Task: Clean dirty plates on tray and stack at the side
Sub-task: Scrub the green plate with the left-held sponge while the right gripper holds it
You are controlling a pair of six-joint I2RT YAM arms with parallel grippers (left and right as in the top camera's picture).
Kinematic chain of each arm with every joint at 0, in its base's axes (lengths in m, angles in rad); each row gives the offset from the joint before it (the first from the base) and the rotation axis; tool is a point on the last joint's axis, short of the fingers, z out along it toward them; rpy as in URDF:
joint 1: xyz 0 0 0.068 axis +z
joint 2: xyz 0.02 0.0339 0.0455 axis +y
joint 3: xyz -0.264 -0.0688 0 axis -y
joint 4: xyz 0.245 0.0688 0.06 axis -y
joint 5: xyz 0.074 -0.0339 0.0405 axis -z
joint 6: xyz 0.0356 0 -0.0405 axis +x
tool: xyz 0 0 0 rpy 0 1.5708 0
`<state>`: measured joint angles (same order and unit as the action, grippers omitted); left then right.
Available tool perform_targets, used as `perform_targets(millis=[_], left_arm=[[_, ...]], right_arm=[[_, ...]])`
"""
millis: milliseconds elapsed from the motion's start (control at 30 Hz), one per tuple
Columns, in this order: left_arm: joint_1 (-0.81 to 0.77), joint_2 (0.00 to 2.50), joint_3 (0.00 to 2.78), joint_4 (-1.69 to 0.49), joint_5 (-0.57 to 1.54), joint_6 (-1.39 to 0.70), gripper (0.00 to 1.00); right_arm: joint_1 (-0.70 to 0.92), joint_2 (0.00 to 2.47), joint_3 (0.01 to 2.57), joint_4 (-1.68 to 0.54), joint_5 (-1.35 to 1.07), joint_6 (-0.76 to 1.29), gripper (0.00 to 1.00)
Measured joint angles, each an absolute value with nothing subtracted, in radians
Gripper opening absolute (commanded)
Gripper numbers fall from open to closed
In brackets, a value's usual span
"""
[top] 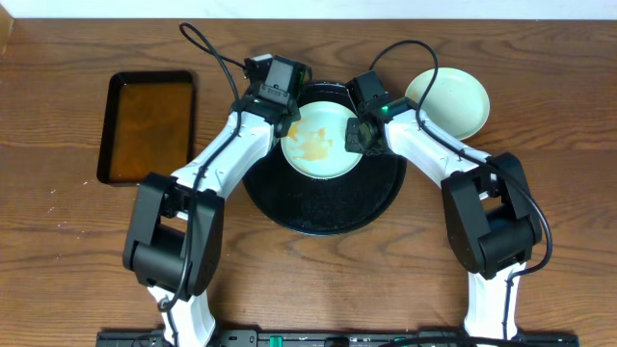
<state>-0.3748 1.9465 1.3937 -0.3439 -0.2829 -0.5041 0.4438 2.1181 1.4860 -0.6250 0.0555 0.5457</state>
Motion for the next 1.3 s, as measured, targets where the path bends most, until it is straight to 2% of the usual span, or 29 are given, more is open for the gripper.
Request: perform_targets(millis=[400, 667, 833, 1000, 1300], left_arm=[[-0.389, 2.054, 1.391, -0.348, 0.060, -0.619, 0.08], [-0.400, 2.069, 1.386, -0.434, 0.133, -0.632, 0.08], [-0.400, 2.061, 1.392, -0.522, 0.121, -0.627, 0.07], [-0.406, 2.051, 1.395, -0.588, 0.003, -0.624, 0.08], [-0.423, 2.036, 1.402, -0.488, -0.196, -0.602, 0.08]], right_arm=[[0.444, 2.118, 1.486, -0.627, 0.056, 0.546, 0.01], [0.444, 2.118, 1.486, -0.627, 0.056, 0.546, 0.01], [0.444, 2.118, 1.486, -0.628, 0.056, 0.546, 0.01], [0.444, 2.118, 1.486, -0.627, 0.056, 0.546, 0.01], [0.444, 2.118, 1.486, -0.627, 0.056, 0.548, 0.01]])
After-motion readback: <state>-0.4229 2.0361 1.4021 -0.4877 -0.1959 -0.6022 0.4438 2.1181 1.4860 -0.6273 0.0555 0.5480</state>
